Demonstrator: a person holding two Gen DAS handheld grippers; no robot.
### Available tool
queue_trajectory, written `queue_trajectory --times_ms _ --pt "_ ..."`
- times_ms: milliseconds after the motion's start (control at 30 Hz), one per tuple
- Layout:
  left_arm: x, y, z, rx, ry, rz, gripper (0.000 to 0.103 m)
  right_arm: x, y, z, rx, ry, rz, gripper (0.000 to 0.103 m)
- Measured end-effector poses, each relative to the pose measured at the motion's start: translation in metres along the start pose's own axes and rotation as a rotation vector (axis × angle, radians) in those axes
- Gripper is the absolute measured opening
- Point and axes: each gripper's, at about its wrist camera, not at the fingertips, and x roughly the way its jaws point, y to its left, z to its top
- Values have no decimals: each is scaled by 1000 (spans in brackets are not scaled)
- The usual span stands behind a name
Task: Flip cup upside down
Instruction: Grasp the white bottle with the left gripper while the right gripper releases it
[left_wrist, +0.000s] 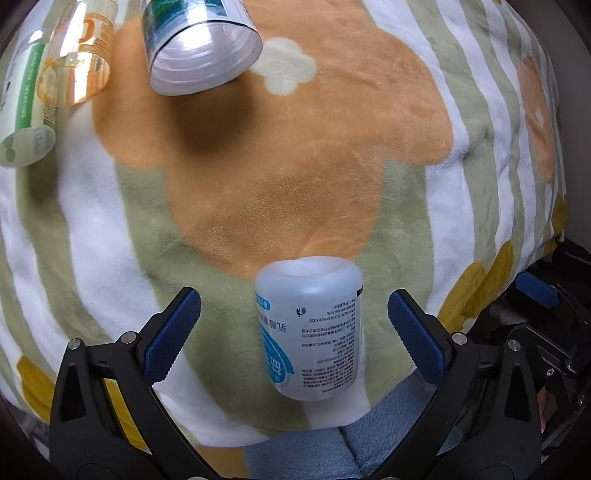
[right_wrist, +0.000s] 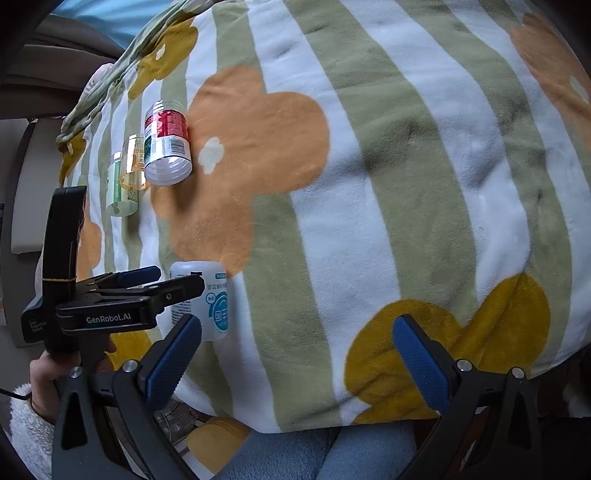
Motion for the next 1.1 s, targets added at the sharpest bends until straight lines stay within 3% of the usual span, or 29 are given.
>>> queue_trajectory --times_ms 133,267,333,433,567,667,867,1100 --pt "15 -3 8 6 64 17 96 -2 -8 0 7 -13 6 103" --pt "28 -4 14 4 118 30 80 -3 -18 1 25 -18 28 103" --pt "33 -5 15 5 136 37 78 -2 -21 1 30 -15 40 103" --pt "38 -7 18 12 144 49 75 -2 -23 2 38 -18 54 103" --pt "42 -8 23 3 133 29 59 0 -24 2 41 -9 57 103" --pt "41 -5 18 -8 109 14 59 2 -25 2 45 -3 52 103" --pt "13 0 -4 -27 -7 -19 59 0 -20 2 30 -1 52 103" --pt "-35 -1 -16 -22 -328 9 59 4 -12 2 12 6 68 103"
